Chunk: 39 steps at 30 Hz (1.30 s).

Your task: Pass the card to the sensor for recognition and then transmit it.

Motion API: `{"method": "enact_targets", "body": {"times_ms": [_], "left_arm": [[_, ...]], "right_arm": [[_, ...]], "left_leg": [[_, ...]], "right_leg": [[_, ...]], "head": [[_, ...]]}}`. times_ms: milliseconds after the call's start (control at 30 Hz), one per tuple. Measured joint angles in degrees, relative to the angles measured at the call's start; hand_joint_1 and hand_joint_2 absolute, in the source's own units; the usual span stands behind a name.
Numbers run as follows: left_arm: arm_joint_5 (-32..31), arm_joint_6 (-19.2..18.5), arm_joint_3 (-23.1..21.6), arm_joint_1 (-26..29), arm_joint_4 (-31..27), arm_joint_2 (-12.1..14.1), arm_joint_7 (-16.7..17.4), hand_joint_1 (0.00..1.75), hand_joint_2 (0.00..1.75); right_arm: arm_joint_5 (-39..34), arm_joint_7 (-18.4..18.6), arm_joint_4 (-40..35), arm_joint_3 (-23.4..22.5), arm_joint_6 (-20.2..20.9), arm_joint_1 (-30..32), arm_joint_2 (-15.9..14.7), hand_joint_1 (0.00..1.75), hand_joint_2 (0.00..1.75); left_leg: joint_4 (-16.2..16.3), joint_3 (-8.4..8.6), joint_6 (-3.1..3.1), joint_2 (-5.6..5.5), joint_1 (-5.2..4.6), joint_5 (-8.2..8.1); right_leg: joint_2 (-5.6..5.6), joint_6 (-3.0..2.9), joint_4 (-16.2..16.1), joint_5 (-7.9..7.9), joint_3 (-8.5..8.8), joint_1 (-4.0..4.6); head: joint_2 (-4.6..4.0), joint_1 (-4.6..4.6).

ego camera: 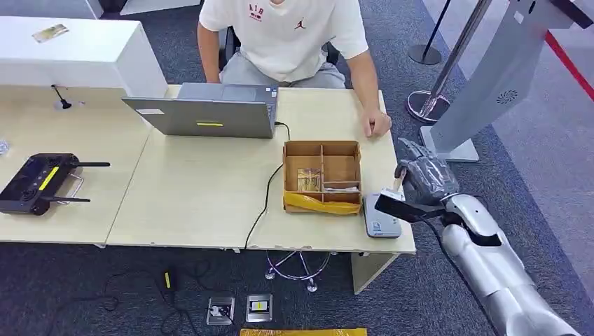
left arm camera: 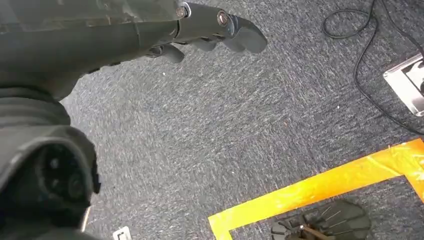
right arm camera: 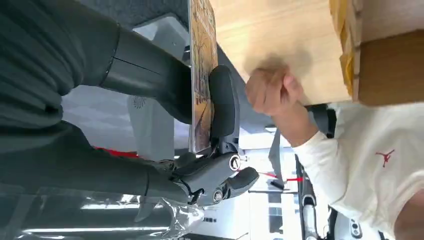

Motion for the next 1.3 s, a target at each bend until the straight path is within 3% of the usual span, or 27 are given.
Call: {"method": "enact_targets", "body": {"times_ms": [433, 1300], "left_arm": [[-0.33, 0.24, 0.0, -0.06, -0.5, -0.17, 1.18, 0.0, 0.0], [-1.07, 0.0, 0.0, -0.08, -0.81, -0.11, 1.18, 0.0, 0.0]], "right_arm": [[1.18, 1.49, -3.26, 0.24, 1.75, 5.5, 0.61, 1.75, 1.75], [1.79, 0.96, -3.69, 0.09, 1.82, 8.07, 1.09, 1.75, 1.75]], "left_leg": [[0.0, 0.01, 0.0, 0.01, 0.0, 0.0], [0.0, 0.02, 0.0, 0.05, 0.0, 0.0]], "right_leg": [[0.02, 0.0, 0.0, 0.0, 0.0, 0.0], [0.03, 0.0, 0.0, 0.0, -0.01, 0.0]], "head": [[0.0, 0.0], [0.0, -0.02]]}}
